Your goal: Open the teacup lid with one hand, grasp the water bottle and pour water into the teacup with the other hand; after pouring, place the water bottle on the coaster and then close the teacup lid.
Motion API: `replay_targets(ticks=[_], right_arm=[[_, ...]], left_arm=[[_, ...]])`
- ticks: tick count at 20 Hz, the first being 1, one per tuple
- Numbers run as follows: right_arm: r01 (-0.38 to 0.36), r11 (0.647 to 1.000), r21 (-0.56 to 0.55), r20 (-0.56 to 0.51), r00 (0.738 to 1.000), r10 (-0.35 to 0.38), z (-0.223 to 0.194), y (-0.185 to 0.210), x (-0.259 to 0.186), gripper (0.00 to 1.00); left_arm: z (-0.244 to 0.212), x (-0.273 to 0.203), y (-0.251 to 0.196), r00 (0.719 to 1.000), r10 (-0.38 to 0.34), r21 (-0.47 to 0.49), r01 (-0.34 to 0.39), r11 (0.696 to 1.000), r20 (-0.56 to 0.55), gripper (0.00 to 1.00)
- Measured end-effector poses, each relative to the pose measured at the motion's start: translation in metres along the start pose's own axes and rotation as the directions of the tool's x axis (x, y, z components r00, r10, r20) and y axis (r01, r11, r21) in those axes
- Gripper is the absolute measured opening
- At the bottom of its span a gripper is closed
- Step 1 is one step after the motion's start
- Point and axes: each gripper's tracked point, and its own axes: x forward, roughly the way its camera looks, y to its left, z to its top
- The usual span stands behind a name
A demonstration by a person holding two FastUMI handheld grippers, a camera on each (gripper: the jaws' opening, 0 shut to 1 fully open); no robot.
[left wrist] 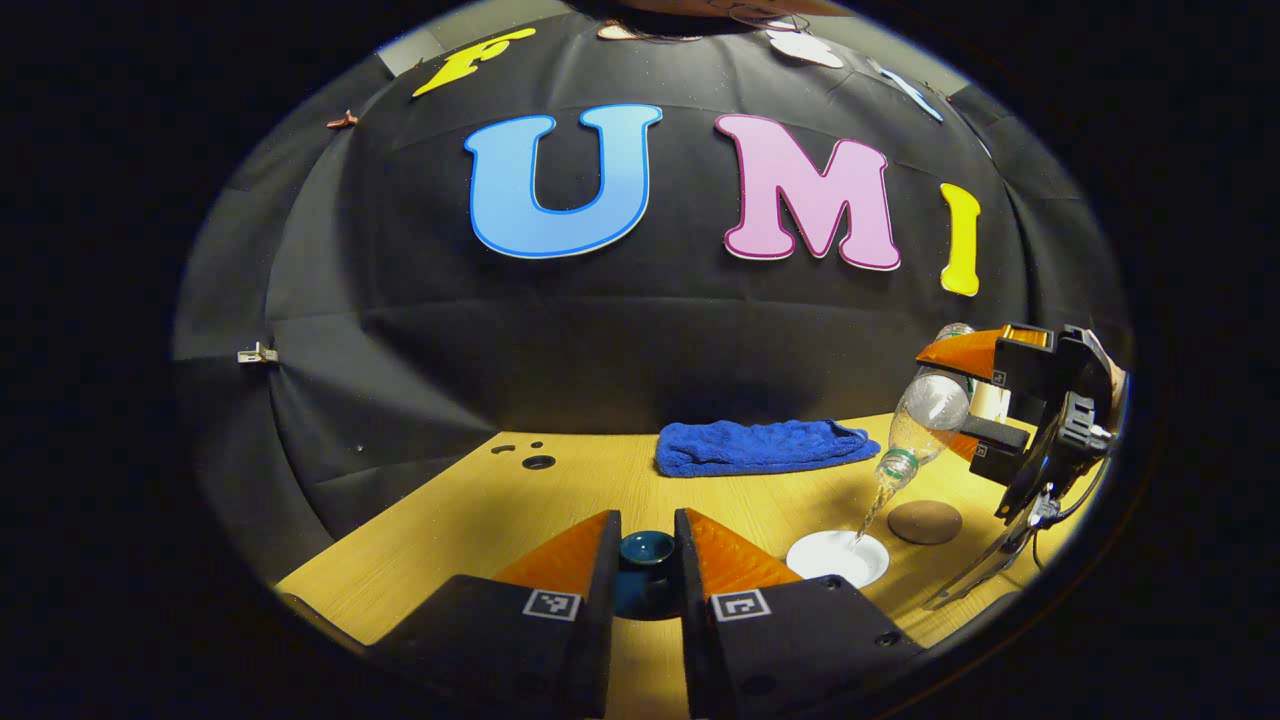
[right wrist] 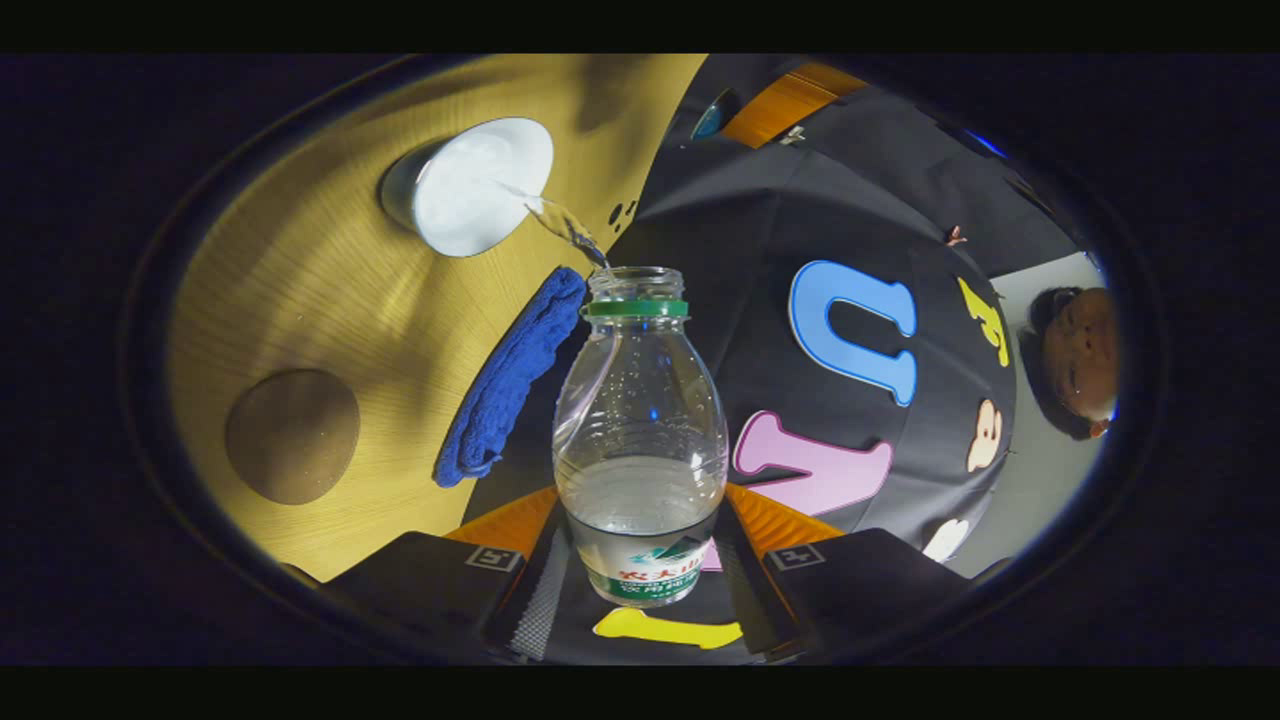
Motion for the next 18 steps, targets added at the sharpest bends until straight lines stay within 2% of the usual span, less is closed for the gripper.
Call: replay_targets(ticks=[2,4,5,6,8,16,17,18], right_arm=[[0.007,1.000,-0.010,0.010,1.000,-0.007,0.000,0.000,0.001,0.74],[0.018,1.000,-0.025,0.022,1.000,-0.018,0.002,-0.001,-0.001,0.74],[0.025,0.999,-0.035,0.029,0.999,-0.024,0.002,-0.001,-0.001,0.77],[0.036,0.998,-0.047,0.035,0.999,-0.035,0.002,-0.002,0.000,0.74],[0.058,0.996,-0.067,0.045,0.997,-0.056,0.002,-0.003,0.001,0.74],[0.196,0.970,-0.140,0.144,0.974,-0.176,0.017,-0.009,-0.016,0.74],[0.208,0.967,-0.149,0.153,0.971,-0.185,0.020,-0.017,-0.011,0.73],[0.225,0.961,-0.159,0.161,0.967,-0.199,0.020,-0.023,-0.008,0.73]], left_arm=[[-0.002,-0.001,0.001,1.000,0.004,0.004,-0.004,1.000,0.000,0.29],[-0.002,-0.003,0.002,1.000,0.003,0.009,-0.003,1.000,0.000,0.33],[-0.004,-0.003,0.002,1.000,0.002,0.011,-0.001,1.000,-0.001,0.33],[-0.003,-0.003,0.003,1.000,0.001,0.009,-0.001,1.000,-0.001,0.33],[-0.003,-0.004,0.005,1.000,0.003,0.004,-0.003,1.000,0.000,0.33],[-0.004,-0.006,0.011,1.000,0.020,-0.003,-0.020,1.000,0.005,0.33],[-0.003,-0.007,0.013,1.000,0.024,-0.005,-0.024,1.000,0.008,0.37],[-0.003,-0.008,0.014,1.000,0.029,-0.008,-0.029,1.000,0.009,0.33]])
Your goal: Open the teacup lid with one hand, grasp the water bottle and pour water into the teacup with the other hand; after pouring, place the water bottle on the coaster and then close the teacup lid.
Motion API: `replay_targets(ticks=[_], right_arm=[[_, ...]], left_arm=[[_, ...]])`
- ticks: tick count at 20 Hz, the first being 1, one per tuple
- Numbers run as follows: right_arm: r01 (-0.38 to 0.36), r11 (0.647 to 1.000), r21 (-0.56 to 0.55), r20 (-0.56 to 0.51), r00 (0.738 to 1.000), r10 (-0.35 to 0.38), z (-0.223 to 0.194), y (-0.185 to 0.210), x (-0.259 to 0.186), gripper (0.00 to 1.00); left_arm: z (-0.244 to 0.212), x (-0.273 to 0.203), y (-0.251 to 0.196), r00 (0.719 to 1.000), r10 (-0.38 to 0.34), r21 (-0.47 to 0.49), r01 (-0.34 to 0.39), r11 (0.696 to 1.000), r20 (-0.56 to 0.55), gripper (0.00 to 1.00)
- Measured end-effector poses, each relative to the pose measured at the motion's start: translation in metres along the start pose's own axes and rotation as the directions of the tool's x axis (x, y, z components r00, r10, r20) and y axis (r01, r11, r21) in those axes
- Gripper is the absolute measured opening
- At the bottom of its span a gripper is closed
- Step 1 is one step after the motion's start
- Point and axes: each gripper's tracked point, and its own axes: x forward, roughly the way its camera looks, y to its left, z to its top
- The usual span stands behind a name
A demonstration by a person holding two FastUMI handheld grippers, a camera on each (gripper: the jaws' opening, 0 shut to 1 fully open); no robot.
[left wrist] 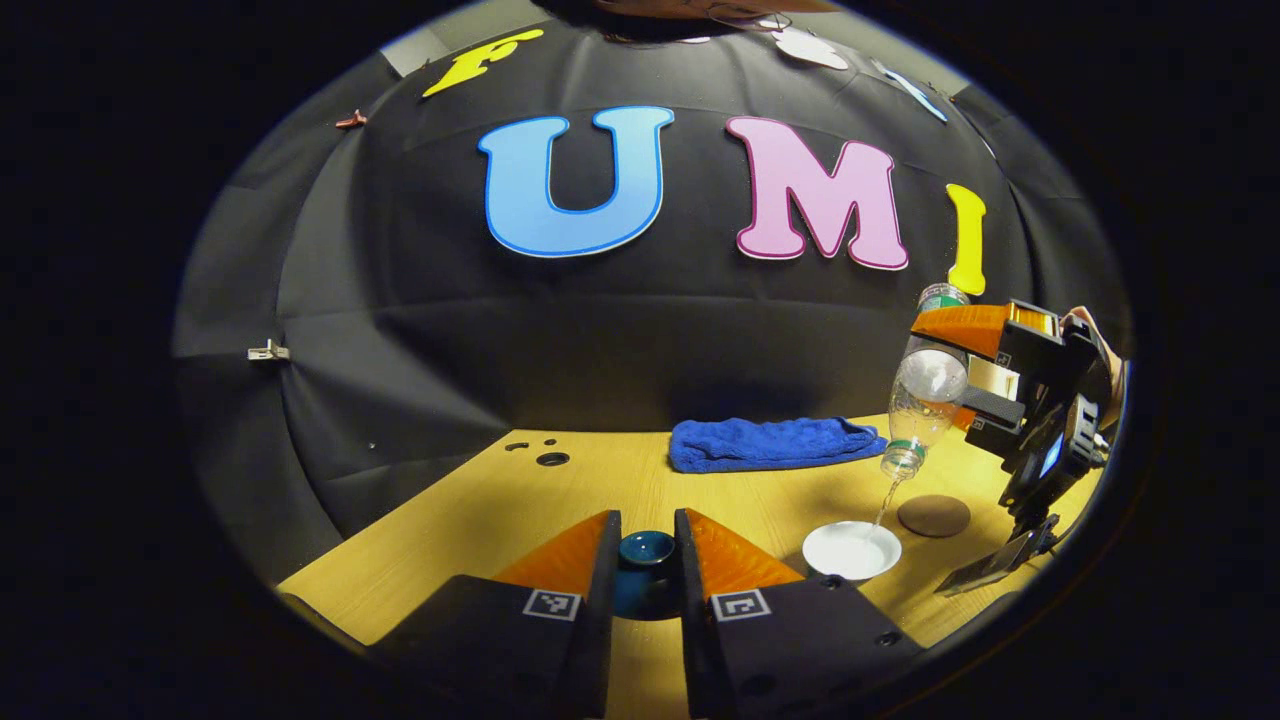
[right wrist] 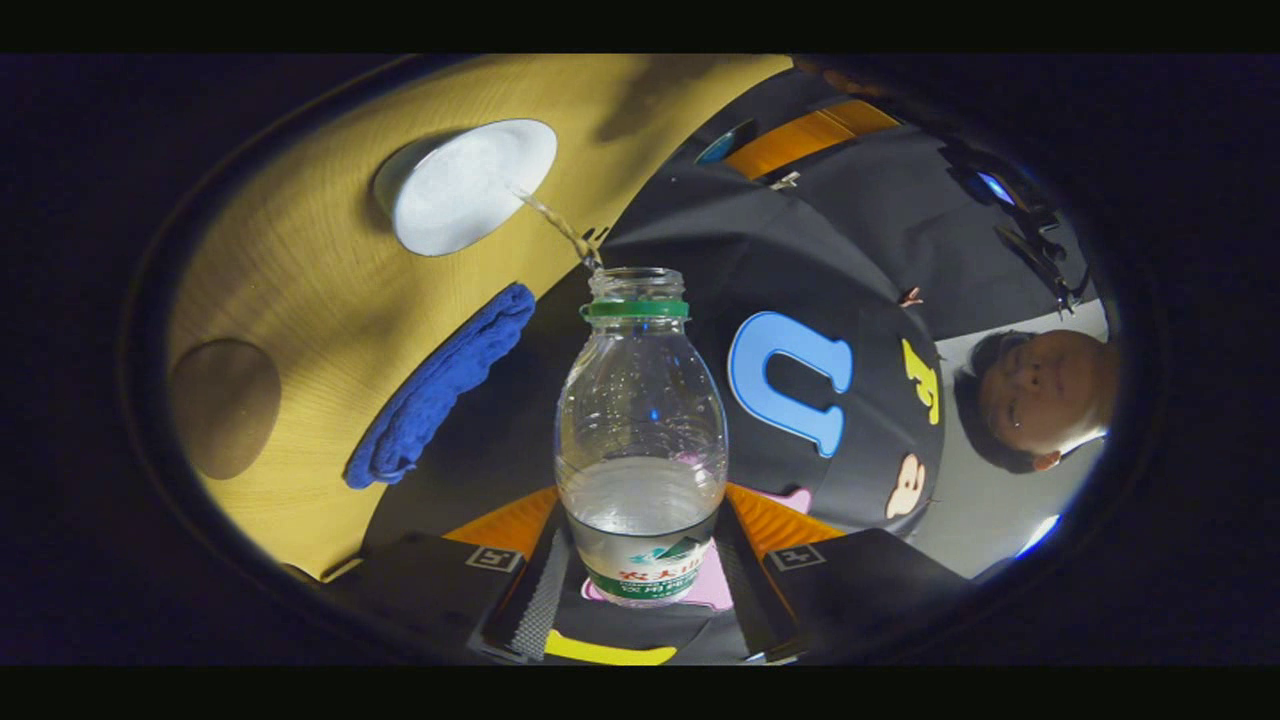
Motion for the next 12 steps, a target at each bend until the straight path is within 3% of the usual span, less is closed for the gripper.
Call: replay_targets(ticks=[2,3,4,5,8,12], right_arm=[[0.026,1.000,-0.016,0.011,1.000,-0.026,-0.005,-0.016,0.014,0.73],[0.039,0.999,-0.022,0.020,0.999,-0.039,-0.006,-0.022,0.020,0.74],[0.052,0.998,-0.030,0.032,0.998,-0.051,-0.005,-0.027,0.023,0.74],[0.065,0.997,-0.037,0.043,0.997,-0.063,-0.002,-0.029,0.020,0.70],[0.093,0.995,-0.040,0.052,0.994,-0.091,-0.003,-0.035,0.020,0.73],[0.096,0.994,-0.046,0.053,0.994,-0.093,-0.004,-0.036,0.021,0.74]], left_arm=[[-0.001,-0.003,0.002,1.000,0.006,-0.008,-0.006,1.000,0.000,0.29],[-0.002,-0.003,0.002,1.000,0.008,-0.011,-0.008,1.000,0.000,0.37],[-0.001,-0.003,0.002,1.000,0.008,-0.012,-0.008,1.000,-0.001,0.29],[-0.002,-0.004,0.002,1.000,0.009,-0.010,-0.009,1.000,-0.001,0.33],[0.000,-0.005,0.003,1.000,0.014,-0.005,-0.014,1.000,0.004,0.33],[0.001,-0.005,0.002,1.000,0.014,-0.003,-0.014,1.000,0.007,0.33]])
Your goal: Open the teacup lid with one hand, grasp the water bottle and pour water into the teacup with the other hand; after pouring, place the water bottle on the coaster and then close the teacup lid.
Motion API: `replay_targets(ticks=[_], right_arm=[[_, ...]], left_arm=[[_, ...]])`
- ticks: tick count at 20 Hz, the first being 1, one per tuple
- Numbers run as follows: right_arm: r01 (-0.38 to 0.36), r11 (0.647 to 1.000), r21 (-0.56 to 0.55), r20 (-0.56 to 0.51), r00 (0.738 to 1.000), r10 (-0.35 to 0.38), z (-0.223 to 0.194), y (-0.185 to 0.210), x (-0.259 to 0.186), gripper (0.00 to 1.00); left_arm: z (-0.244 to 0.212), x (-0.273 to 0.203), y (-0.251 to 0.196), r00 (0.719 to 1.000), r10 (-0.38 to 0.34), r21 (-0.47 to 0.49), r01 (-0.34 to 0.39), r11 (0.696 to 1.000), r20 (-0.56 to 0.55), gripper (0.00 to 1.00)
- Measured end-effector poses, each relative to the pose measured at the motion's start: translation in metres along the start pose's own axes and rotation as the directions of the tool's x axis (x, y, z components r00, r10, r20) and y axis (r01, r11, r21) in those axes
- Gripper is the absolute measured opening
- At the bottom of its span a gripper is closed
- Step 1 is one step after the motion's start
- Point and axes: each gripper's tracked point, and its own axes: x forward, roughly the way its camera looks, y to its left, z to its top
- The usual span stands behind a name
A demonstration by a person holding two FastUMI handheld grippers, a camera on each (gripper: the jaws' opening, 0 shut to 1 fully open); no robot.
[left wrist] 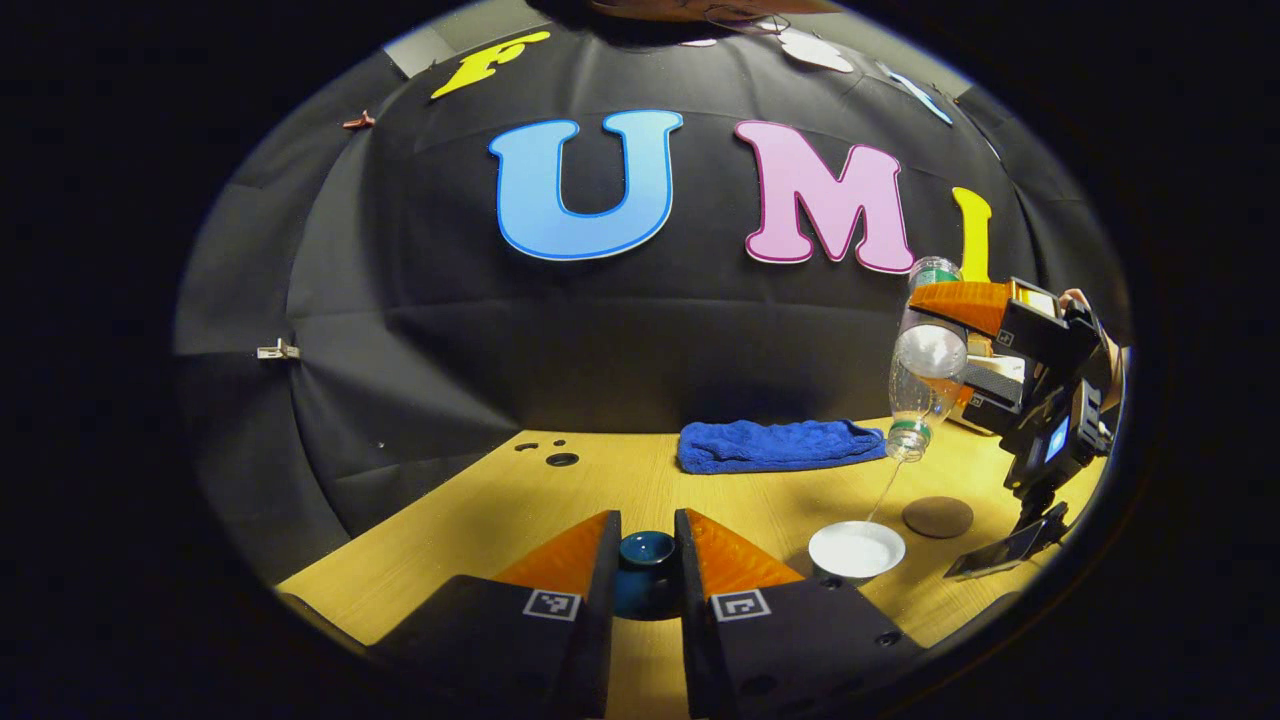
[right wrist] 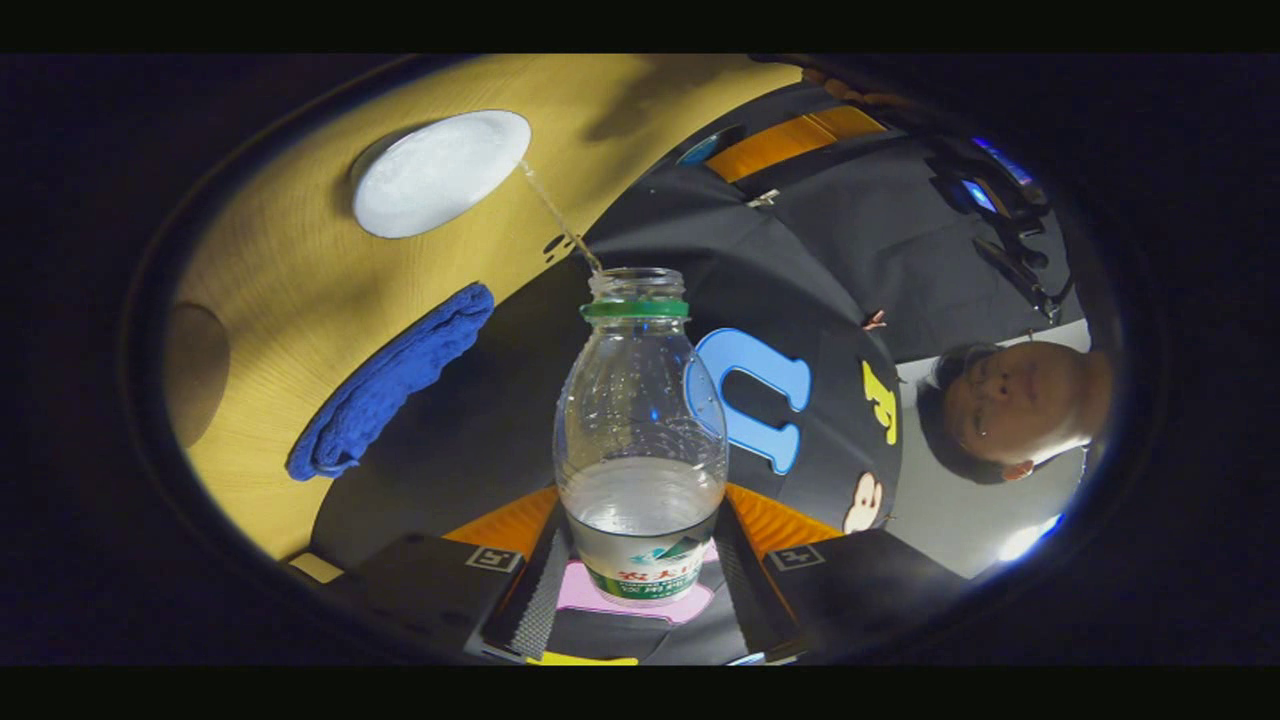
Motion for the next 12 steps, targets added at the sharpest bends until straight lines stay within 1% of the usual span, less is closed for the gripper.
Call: replay_targets(ticks=[1,2,5,7,8,9,11,12], right_arm=[[-0.002,1.000,-0.003,0.000,1.000,0.002,-0.001,0.001,0.000,0.74],[-0.006,1.000,-0.003,-0.001,1.000,0.006,-0.001,0.002,-0.002,0.73],[-0.016,1.000,-0.002,-0.005,1.000,0.016,-0.002,0.006,-0.003,0.74],[-0.031,0.999,0.019,-0.019,0.999,0.031,-0.003,0.010,-0.003,0.74],[-0.046,0.998,0.043,-0.037,0.998,0.048,-0.006,0.015,-0.003,0.74],[-0.064,0.995,0.082,-0.059,0.996,0.069,-0.008,0.021,-0.006,0.74],[-0.105,0.977,0.187,-0.103,0.987,0.126,-0.009,0.035,-0.011,0.74],[-0.125,0.959,0.254,-0.119,0.980,0.159,-0.006,0.043,-0.013,0.73]], left_arm=[[0.001,-0.001,0.000,1.000,0.000,0.000,0.000,1.000,0.001,0.29],[0.001,-0.001,-0.001,1.000,0.000,0.001,0.000,1.000,0.002,0.33],[0.001,-0.002,-0.002,1.000,0.000,-0.002,0.000,1.000,0.001,0.33],[-0.001,-0.001,-0.003,1.000,-0.002,-0.003,0.002,1.000,-0.002,0.33],[0.001,-0.002,-0.004,1.000,-0.003,-0.004,0.003,1.000,-0.002,0.29],[0.000,-0.001,-0.006,1.000,-0.005,-0.004,0.005,1.000,-0.001,0.33],[0.000,0.000,-0.009,1.000,-0.008,-0.004,0.008,1.000,-0.003,0.33],[0.000,0.000,-0.010,1.000,-0.010,-0.003,0.010,1.000,-0.004,0.33]])
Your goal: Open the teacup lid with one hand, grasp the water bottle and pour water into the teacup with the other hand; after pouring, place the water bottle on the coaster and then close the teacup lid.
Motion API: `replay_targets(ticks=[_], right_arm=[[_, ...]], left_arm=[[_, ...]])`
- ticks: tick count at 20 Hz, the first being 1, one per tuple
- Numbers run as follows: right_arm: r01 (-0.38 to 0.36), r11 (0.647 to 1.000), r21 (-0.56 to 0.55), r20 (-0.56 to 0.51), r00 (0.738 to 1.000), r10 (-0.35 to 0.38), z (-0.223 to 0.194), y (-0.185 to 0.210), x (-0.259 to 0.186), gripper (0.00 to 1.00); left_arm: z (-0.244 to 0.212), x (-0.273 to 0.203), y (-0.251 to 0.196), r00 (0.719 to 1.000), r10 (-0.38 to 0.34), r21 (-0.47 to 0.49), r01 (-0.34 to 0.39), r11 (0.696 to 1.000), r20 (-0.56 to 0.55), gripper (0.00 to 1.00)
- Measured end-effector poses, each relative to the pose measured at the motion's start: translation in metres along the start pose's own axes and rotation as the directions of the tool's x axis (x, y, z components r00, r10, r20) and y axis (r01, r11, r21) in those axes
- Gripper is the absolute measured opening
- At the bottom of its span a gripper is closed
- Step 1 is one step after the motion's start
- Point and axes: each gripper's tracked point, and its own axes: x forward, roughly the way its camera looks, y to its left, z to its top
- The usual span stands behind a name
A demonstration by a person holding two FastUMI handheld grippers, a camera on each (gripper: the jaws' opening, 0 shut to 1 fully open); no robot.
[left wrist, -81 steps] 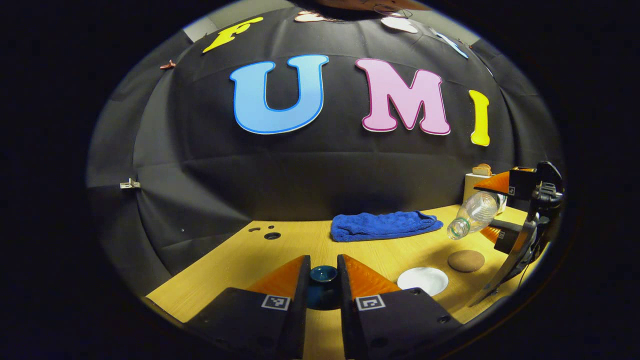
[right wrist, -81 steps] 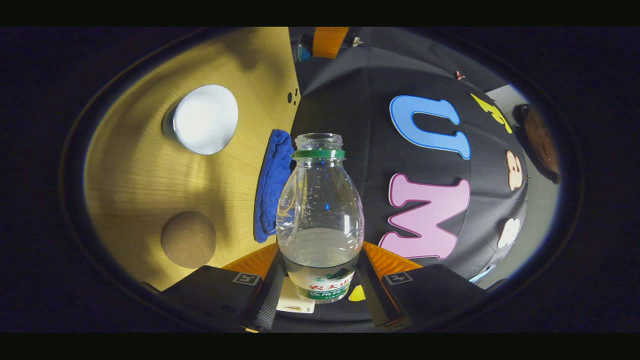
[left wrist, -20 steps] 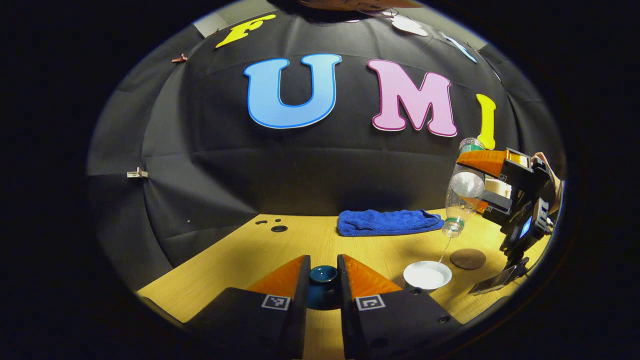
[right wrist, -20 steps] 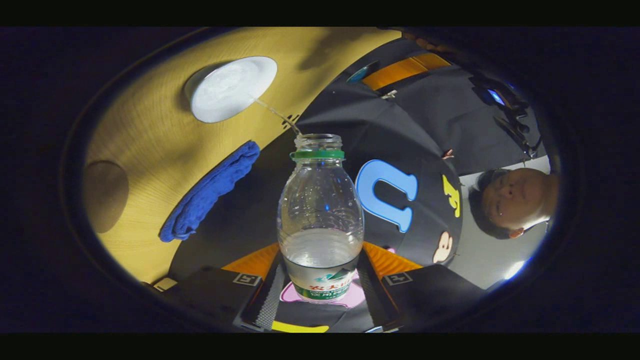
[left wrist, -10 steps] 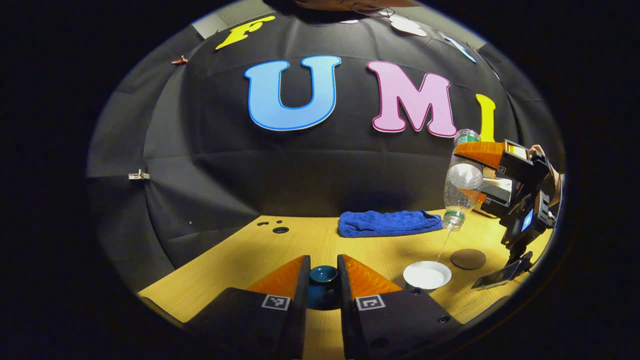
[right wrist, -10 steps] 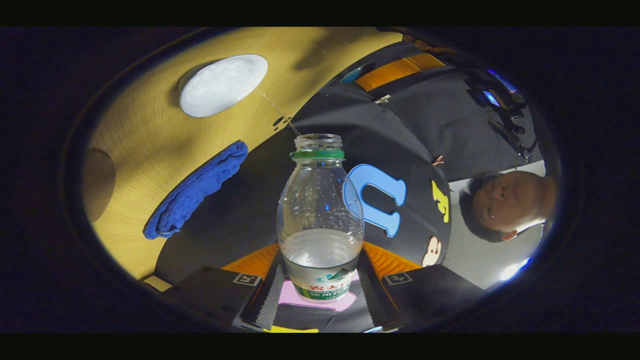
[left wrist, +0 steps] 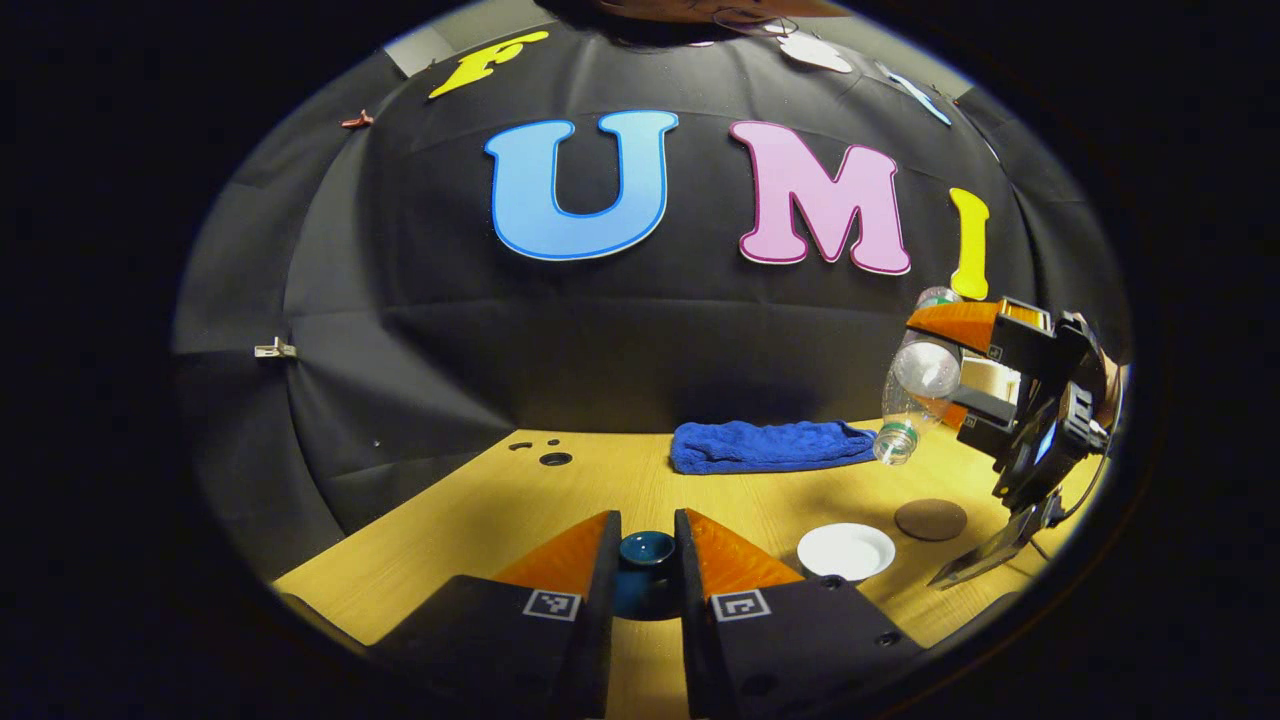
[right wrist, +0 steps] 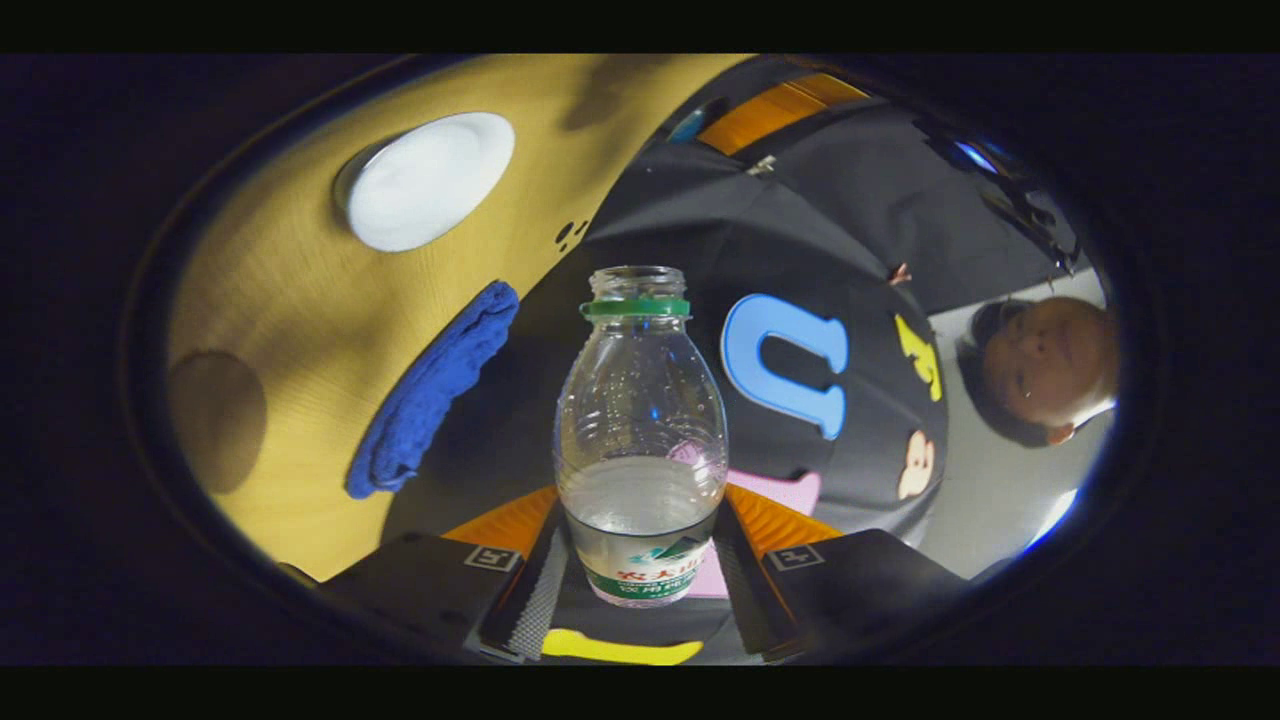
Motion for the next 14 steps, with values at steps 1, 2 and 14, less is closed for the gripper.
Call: replay_targets(ticks=[1,2,14], right_arm=[[-0.034,0.997,0.073,-0.016,0.999,0.035,0.001,0.009,-0.003,0.74],[-0.067,0.987,0.149,-0.031,0.997,0.072,0.004,0.018,-0.005,0.72],[-0.170,0.487,0.857,-0.052,0.911,0.410,0.030,0.068,-0.026,0.75]], left_arm=[[-0.001,0.001,-0.002,1.000,-0.001,0.003,0.001,1.000,-0.002,0.29],[-0.001,0.002,-0.003,1.000,-0.001,0.007,0.001,1.000,-0.003,0.33],[0.007,0.012,-0.027,1.000,-0.027,0.031,0.027,0.999,-0.002,0.33]])
